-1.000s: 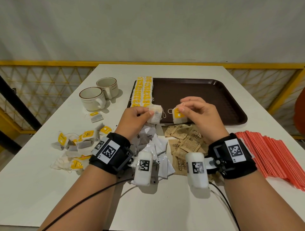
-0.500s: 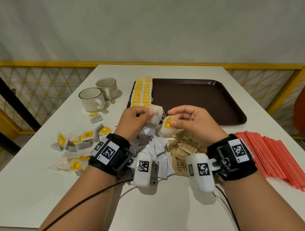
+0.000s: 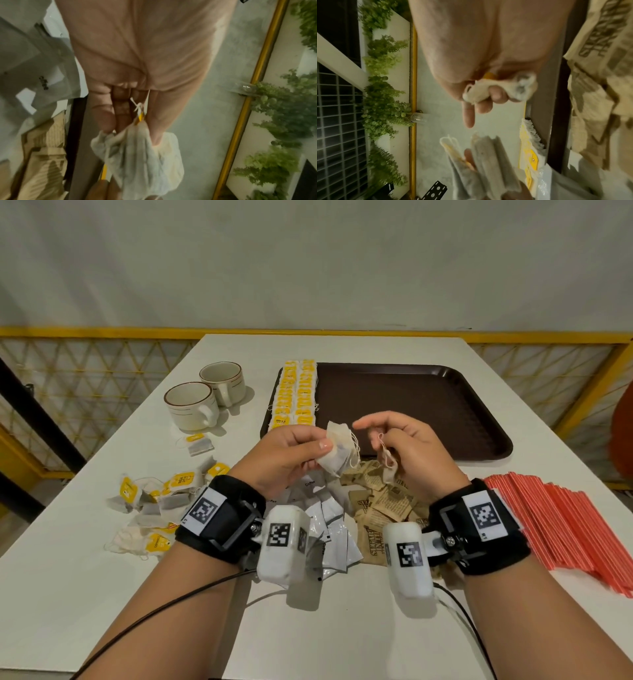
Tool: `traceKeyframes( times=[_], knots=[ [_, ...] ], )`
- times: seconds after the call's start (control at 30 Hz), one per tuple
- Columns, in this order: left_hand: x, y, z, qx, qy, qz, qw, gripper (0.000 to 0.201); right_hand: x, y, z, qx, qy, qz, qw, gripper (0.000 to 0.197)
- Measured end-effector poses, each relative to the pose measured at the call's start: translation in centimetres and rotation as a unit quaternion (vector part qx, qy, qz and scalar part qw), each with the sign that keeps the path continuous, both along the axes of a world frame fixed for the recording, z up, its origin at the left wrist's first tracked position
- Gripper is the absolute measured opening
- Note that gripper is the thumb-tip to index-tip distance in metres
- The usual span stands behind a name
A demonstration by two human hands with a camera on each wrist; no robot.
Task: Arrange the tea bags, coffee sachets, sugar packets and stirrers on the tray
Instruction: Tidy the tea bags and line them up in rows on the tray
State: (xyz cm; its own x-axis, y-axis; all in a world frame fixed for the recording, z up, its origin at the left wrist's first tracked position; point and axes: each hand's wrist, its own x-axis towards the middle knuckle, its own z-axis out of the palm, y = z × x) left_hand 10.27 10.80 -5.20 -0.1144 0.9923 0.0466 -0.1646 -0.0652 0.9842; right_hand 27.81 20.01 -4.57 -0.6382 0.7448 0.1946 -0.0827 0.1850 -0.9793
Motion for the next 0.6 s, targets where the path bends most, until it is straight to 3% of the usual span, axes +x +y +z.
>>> traceKeyframes(
  times=[0.1,0.2,0.33,0.47,0.6],
  knots=[
    [-0.08,0.04,-0.58,-0.022,0.041,-0.018,0.999,0.011,0.25,-0.33,0.4,0.074,-0.024,0.037,0.996,0.036],
    [0.0,0.08,-0.84,-0.041,0.031,-0.025,0.998,0.013,0.09,-0.38,0.12,0.103,-0.036,0.092,0.99,0.033],
    [-0.25,-0.02,-0.67,-0.043,0.039,-0.049,0.997,0.015,-0.11,-0.24,-0.24,0.111,-0.038,0.074,0.99,0.018],
    [-0.48,-0.11,-0.7,-0.071,0.037,-0.075,0.994,0.01,0.12,-0.06,-0.39,0.125,-0.049,0.098,0.986,0.028],
    [-0.38,-0.22,-0.67,-0.087,0.039,-0.093,0.991,0.007,0.15,-0.21,-0.08,0.131,-0.065,0.126,0.981,0.016]
  ],
)
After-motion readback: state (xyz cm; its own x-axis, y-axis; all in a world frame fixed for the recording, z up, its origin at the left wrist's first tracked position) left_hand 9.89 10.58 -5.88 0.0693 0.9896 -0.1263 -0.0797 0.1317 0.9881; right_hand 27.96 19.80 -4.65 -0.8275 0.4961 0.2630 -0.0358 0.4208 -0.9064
